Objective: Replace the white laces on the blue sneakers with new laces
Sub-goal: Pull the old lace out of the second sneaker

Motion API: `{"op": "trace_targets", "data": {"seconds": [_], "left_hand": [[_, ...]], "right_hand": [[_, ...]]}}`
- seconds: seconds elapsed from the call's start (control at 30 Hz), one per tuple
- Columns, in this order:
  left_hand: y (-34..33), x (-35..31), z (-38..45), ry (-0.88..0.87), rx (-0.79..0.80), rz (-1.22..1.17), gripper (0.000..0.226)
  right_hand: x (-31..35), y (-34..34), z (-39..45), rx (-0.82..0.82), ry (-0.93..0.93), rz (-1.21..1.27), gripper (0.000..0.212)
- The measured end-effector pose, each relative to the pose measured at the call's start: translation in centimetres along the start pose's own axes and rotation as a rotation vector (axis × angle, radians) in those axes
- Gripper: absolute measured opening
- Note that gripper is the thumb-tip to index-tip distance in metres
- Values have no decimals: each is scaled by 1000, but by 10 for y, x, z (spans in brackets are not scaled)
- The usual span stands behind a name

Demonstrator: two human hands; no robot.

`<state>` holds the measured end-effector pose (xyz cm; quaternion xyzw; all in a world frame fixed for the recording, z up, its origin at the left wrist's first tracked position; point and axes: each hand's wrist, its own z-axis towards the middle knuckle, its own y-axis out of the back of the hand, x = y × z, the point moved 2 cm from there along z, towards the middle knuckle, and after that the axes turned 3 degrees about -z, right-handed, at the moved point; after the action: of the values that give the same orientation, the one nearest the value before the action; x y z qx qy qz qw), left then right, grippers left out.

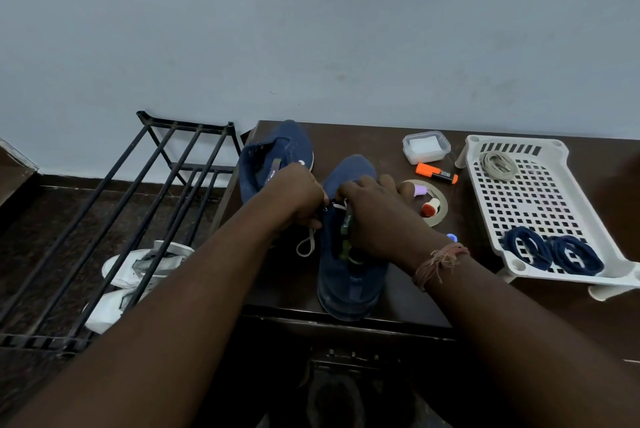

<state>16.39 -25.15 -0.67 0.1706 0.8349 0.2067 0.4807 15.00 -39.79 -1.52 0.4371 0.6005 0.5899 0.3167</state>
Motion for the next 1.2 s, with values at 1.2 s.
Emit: {"op": "trace_targets", "data": {"seconds": [1.2], "left_hand": [[-3,-3,4,166,136,-86,26]], "right_hand": [[-30,53,-3,13,-259,1268,50]]}}
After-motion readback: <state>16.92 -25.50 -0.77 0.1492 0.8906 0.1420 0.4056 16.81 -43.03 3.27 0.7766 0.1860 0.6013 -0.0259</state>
